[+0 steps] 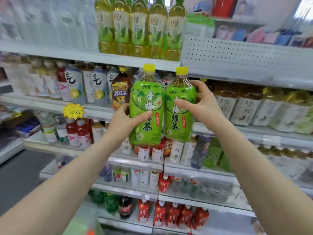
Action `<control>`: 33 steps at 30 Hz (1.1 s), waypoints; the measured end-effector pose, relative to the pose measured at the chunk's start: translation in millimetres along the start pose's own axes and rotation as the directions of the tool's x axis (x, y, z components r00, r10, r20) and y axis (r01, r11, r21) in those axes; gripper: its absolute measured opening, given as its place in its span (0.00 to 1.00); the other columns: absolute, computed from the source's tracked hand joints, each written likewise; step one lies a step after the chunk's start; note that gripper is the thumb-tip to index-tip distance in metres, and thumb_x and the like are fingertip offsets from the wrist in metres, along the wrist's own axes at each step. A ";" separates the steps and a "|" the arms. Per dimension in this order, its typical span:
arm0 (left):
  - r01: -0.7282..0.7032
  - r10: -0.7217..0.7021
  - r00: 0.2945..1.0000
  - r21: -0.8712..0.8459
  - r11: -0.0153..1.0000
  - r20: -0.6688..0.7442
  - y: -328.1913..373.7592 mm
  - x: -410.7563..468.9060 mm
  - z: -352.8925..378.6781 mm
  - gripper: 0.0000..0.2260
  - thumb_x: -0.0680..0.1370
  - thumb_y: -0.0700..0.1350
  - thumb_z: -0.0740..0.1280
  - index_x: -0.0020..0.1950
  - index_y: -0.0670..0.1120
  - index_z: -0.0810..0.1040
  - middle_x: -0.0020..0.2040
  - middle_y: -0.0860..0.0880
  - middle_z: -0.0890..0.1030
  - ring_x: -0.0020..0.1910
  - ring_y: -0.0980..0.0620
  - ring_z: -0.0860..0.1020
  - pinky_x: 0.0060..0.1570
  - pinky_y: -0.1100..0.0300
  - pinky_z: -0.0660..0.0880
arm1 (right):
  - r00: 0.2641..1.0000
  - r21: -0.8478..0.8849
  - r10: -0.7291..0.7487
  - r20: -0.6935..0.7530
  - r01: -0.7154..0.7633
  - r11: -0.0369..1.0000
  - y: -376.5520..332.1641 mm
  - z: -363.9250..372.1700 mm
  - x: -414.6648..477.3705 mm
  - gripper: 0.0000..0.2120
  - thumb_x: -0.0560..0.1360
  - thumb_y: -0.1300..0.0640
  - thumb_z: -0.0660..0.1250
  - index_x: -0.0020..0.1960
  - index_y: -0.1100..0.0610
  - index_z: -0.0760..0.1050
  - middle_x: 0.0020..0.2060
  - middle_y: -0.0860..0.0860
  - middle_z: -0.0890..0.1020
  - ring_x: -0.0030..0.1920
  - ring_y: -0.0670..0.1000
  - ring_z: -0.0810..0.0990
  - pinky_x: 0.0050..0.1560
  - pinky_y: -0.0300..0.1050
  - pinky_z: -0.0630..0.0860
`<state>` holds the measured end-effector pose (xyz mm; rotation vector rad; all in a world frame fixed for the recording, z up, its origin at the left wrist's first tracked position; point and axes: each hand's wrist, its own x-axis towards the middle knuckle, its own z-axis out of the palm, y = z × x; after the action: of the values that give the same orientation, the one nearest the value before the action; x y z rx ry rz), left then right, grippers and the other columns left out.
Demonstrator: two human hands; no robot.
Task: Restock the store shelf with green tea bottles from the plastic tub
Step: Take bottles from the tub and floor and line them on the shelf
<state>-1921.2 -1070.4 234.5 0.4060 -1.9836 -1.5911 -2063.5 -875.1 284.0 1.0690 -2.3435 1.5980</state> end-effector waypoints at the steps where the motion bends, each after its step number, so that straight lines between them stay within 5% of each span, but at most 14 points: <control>1: -0.019 0.019 1.000 -0.007 1.000 0.004 11.8 6.0 2.0 0.41 0.55 0.65 0.78 0.62 0.51 0.71 0.55 0.53 0.82 0.52 0.51 0.83 0.57 0.47 0.79 | 1.000 0.013 -0.006 -0.023 0.006 1.000 -8.2 -9.7 7.4 0.34 0.61 0.38 0.78 0.64 0.36 0.68 0.55 0.41 0.82 0.53 0.44 0.83 0.56 0.54 0.80; 5: -0.127 0.129 0.991 0.057 0.990 -0.023 53.7 31.5 11.7 0.35 0.58 0.66 0.77 0.58 0.52 0.71 0.51 0.58 0.80 0.50 0.56 0.81 0.56 0.52 0.77 | 0.995 0.056 -0.035 -0.097 0.040 0.998 -38.3 -50.1 40.6 0.35 0.61 0.38 0.79 0.64 0.36 0.69 0.57 0.48 0.82 0.48 0.48 0.85 0.53 0.53 0.82; 11: -0.168 0.169 0.983 0.030 0.985 -0.074 99.5 70.3 35.2 0.44 0.52 0.73 0.76 0.62 0.51 0.75 0.54 0.54 0.83 0.53 0.50 0.82 0.55 0.46 0.79 | 0.979 0.126 -0.126 -0.163 0.147 0.981 -68.1 -103.9 113.8 0.34 0.62 0.46 0.81 0.64 0.42 0.71 0.59 0.52 0.81 0.49 0.50 0.85 0.49 0.50 0.82; 16: -0.203 0.206 0.973 0.038 0.978 -0.104 124.6 100.3 60.8 0.32 0.59 0.67 0.78 0.54 0.54 0.72 0.49 0.59 0.80 0.48 0.57 0.81 0.55 0.53 0.77 | 0.973 0.191 -0.169 -0.160 0.199 0.961 -74.2 -127.8 181.2 0.32 0.67 0.51 0.79 0.67 0.48 0.70 0.59 0.49 0.80 0.48 0.50 0.85 0.41 0.44 0.81; 20: -0.215 0.216 0.966 0.027 0.976 -0.139 131.2 118.4 77.9 0.26 0.61 0.63 0.77 0.52 0.54 0.73 0.48 0.58 0.81 0.47 0.57 0.81 0.50 0.56 0.79 | 0.971 0.215 -0.159 -0.178 0.196 0.957 -56.8 -124.6 229.5 0.40 0.59 0.45 0.81 0.67 0.47 0.69 0.59 0.51 0.80 0.51 0.53 0.85 0.49 0.53 0.83; 25: -0.204 0.208 0.964 0.041 0.978 -0.168 127.5 133.6 90.3 0.40 0.55 0.68 0.78 0.60 0.50 0.75 0.52 0.54 0.83 0.49 0.54 0.83 0.51 0.51 0.81 | 0.980 0.274 -0.129 -0.153 0.167 0.947 -29.6 -114.3 267.4 0.32 0.67 0.56 0.79 0.66 0.50 0.68 0.59 0.52 0.79 0.52 0.53 0.83 0.50 0.53 0.82; 29: -0.195 0.200 0.962 0.045 0.980 -0.188 124.5 140.9 94.7 0.39 0.54 0.67 0.77 0.60 0.50 0.76 0.51 0.54 0.84 0.48 0.54 0.84 0.51 0.50 0.81 | 0.987 0.290 -0.112 -0.119 0.142 0.946 -9.6 -109.5 287.8 0.29 0.69 0.57 0.78 0.64 0.48 0.67 0.59 0.52 0.79 0.49 0.52 0.84 0.35 0.43 0.80; 33: -0.197 0.201 0.958 0.039 0.980 -0.206 123.4 144.6 98.4 0.42 0.52 0.68 0.77 0.61 0.49 0.76 0.52 0.54 0.84 0.48 0.53 0.84 0.51 0.49 0.81 | 0.991 0.280 -0.100 -0.094 0.122 0.952 -0.9 -105.0 307.5 0.31 0.71 0.58 0.76 0.68 0.52 0.65 0.55 0.49 0.77 0.51 0.53 0.82 0.43 0.49 0.81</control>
<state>-2081.6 -1041.8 373.3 0.3523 -1.8189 -1.3484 -2322.3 -935.2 471.1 1.1423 -2.0060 1.9381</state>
